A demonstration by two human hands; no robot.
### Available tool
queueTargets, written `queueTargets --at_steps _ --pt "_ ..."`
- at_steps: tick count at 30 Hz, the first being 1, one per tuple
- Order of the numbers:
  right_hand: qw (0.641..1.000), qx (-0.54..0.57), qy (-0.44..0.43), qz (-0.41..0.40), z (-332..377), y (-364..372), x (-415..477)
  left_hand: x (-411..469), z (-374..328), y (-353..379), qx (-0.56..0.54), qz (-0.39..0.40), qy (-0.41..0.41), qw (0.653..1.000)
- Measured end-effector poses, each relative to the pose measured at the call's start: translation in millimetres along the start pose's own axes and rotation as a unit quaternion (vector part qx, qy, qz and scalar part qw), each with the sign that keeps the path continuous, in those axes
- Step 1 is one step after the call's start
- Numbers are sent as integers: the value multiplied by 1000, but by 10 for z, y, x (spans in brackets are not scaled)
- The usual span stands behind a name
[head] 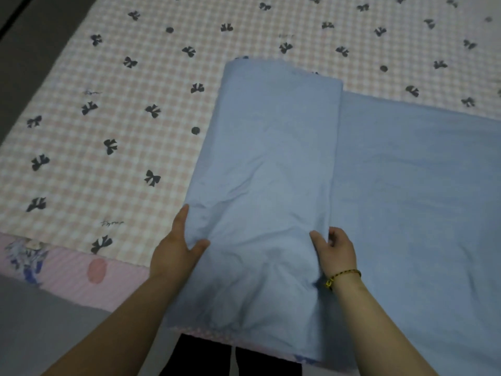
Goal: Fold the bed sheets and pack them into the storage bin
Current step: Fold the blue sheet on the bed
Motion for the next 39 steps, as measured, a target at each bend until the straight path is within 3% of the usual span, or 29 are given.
queueTargets --at_steps 3,10,12,16,18,24,26,28,31,35,37,39 --pt "999 21 33 36 -185 29 -267 -96 89 -106 -19 6 -38 999" --pt "996 -66 49 29 -539 89 -691 -215 276 -148 10 56 -51 997" --pt "997 -65 36 15 -480 70 -634 -130 269 -150 53 64 -26 996" --pt "997 -17 -11 -71 -78 65 -175 194 -68 -68 71 -53 92 992" --pt "994 17 -27 -102 178 66 147 438 -311 16 77 -68 134 986" --pt "987 72 -77 -121 901 71 1063 1196 -668 156 131 -58 148 979" --pt "988 36 -87 -121 1078 72 1275 1350 -695 179 172 -50 146 973" --pt "983 -89 -88 -132 1186 102 1416 1458 -666 226 222 -37 140 964" --pt "923 -338 -93 -161 1198 197 1362 1442 -647 213 200 -48 147 967" --pt "905 -352 -193 -139 1196 568 1088 1205 -512 22 20 -82 135 987" --pt "906 -347 -227 -83 1327 843 980 1026 -285 -73 -58 -63 104 991" --pt "904 -360 -229 -23 1499 1124 939 813 -96 -73 -69 -64 112 989"
Point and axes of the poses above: each hand's wrist, its own x-axis towards the middle knuckle, its own y-axis out of the palm, z = x × y, the point moved 3 cm from there along x, towards the middle knuckle, and after that the axes turned 2 degrees about y, right-handed, at the moved point
